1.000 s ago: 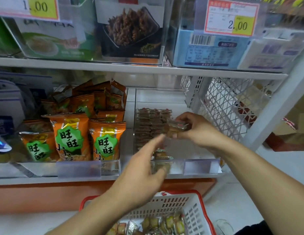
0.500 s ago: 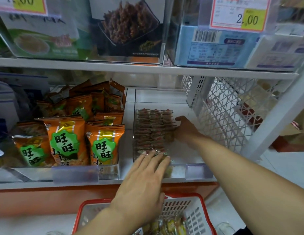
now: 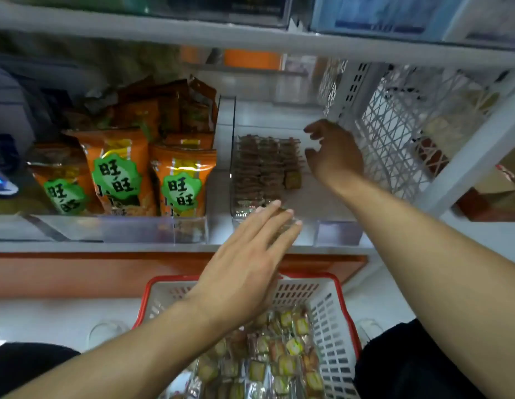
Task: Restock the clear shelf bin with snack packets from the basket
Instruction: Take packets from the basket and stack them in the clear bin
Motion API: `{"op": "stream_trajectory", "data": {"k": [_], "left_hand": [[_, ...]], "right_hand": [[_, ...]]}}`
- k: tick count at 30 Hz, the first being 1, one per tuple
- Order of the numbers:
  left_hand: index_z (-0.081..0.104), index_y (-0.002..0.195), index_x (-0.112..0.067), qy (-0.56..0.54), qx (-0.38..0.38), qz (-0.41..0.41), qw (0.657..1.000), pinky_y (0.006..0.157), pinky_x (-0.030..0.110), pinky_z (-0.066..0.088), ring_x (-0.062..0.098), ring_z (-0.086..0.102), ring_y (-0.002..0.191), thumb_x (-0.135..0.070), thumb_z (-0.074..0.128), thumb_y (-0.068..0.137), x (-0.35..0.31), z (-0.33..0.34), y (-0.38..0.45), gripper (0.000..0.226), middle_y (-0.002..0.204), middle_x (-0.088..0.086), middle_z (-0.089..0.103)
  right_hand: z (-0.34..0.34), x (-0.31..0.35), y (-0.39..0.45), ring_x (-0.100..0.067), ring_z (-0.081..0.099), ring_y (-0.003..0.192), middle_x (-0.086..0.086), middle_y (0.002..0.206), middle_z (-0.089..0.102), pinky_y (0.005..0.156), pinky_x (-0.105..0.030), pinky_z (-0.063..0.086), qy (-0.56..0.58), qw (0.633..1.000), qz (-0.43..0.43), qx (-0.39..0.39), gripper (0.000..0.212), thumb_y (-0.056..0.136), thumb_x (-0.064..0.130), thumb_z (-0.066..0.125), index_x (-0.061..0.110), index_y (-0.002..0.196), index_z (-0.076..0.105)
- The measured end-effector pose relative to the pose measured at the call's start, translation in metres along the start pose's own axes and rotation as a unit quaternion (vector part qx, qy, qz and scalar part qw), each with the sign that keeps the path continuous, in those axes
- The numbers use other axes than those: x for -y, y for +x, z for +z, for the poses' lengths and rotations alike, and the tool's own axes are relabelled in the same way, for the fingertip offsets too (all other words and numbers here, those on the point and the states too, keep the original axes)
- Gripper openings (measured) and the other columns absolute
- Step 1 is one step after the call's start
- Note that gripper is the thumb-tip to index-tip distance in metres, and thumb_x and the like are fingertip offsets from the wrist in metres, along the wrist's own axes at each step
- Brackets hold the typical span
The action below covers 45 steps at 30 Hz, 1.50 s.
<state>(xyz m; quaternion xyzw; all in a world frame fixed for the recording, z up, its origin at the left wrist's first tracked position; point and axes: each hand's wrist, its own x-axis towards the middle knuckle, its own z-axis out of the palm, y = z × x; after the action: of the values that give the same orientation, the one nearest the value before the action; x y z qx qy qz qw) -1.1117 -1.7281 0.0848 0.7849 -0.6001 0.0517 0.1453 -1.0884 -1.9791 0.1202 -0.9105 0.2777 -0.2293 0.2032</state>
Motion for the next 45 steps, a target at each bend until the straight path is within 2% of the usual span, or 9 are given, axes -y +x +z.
{"op": "stream_trajectory", "data": {"k": [4,7,12,15,26,30,35,41,45], "left_hand": [[0.063,0.123,-0.019,-0.027,0.036,0.050,0.998,0.096,0.036,0.044,0.022,0.054,0.113,-0.027,0.065,0.087,-0.001,0.021,-0.025,0.037,0.117,-0.001,0.064],[0.058,0.132,-0.023,-0.009,0.228,-0.004,0.974,0.097,0.039,0.047,0.023,0.058,0.116,-0.039,0.062,0.092,0.004,0.053,-0.054,0.043,0.125,0.000,0.064],[0.048,0.143,-0.020,-0.031,0.475,-0.087,0.875,0.104,0.043,0.048,0.032,0.056,0.127,-0.032,0.056,0.095,0.022,0.107,-0.105,0.050,0.141,0.011,0.055],[0.045,0.145,-0.017,-0.029,0.533,-0.121,0.837,0.105,0.043,0.048,0.031,0.054,0.129,-0.029,0.060,0.096,0.036,0.134,-0.121,0.052,0.146,0.010,0.050],[0.021,0.157,-0.039,-0.053,0.484,-0.214,0.847,0.115,0.051,0.039,0.034,0.034,0.145,-0.015,0.072,0.085,0.056,0.242,-0.130,0.092,0.164,0.009,0.023],[0.007,0.160,-0.038,-0.015,0.471,-0.163,0.867,0.124,0.053,0.023,0.032,0.006,0.155,-0.013,0.085,0.073,0.049,0.277,-0.134,0.119,0.170,0.005,-0.004],[0.012,0.160,-0.032,-0.010,0.449,-0.156,0.880,0.125,0.050,0.005,0.031,-0.006,0.157,-0.007,0.069,0.084,0.040,0.311,-0.127,0.098,0.171,0.006,-0.010],[0.038,0.149,-0.020,-0.020,0.435,-0.164,0.885,0.117,0.049,0.035,0.035,0.029,0.147,-0.004,0.062,0.088,0.033,0.322,-0.122,0.068,0.161,0.013,0.029],[0.048,0.141,-0.020,-0.088,0.411,-0.227,0.879,0.100,0.045,0.051,0.034,0.055,0.123,-0.001,0.055,0.090,0.044,0.304,-0.117,0.055,0.141,0.011,0.050]], "right_hand": [[-0.020,0.035,-0.057,-0.011,0.062,0.083,0.001,0.090,0.067,0.073,-0.023,0.050,0.150,0.945,-0.261,-0.124,0.013,0.084,0.004,0.061,0.013,0.090,0.069],[0.003,0.030,-0.128,-0.022,0.061,0.082,-0.004,0.088,0.064,0.070,-0.033,0.050,0.140,0.908,-0.394,0.010,0.013,0.079,0.000,0.064,0.011,0.084,0.067],[0.079,-0.041,-0.213,-0.025,0.059,0.107,-0.001,0.111,0.065,0.083,-0.040,0.054,-0.150,0.852,-0.272,0.422,0.031,0.083,0.007,0.061,0.022,0.110,0.064],[0.117,-0.087,-0.245,-0.029,0.055,0.123,-0.007,0.128,0.061,0.100,-0.040,0.048,-0.203,0.815,-0.136,0.525,0.039,0.088,0.009,0.058,0.022,0.124,0.060],[0.207,-0.139,-0.295,-0.040,0.019,0.150,-0.012,0.168,0.008,0.114,-0.053,0.034,-0.272,0.783,-0.095,0.551,0.092,0.088,0.001,0.057,0.025,0.161,0.006],[0.228,-0.145,-0.303,-0.038,0.007,0.153,-0.015,0.167,0.005,0.111,-0.053,0.037,-0.286,0.775,-0.092,0.556,0.100,0.085,0.014,0.070,0.023,0.160,0.004],[0.233,-0.152,-0.306,-0.038,0.028,0.145,-0.012,0.162,0.016,0.104,-0.053,0.042,-0.254,0.805,-0.055,0.533,0.092,0.080,0.001,0.072,0.023,0.154,0.023],[0.224,-0.153,-0.307,-0.039,0.048,0.128,-0.013,0.163,0.017,0.095,-0.049,0.052,-0.215,0.809,-0.058,0.544,0.062,0.089,-0.006,0.054,0.019,0.145,0.041],[0.207,-0.143,-0.293,-0.031,0.040,0.141,-0.005,0.160,0.033,0.111,-0.045,0.042,-0.151,0.838,-0.011,0.523,0.077,0.081,-0.014,0.050,0.023,0.149,0.040]]}}
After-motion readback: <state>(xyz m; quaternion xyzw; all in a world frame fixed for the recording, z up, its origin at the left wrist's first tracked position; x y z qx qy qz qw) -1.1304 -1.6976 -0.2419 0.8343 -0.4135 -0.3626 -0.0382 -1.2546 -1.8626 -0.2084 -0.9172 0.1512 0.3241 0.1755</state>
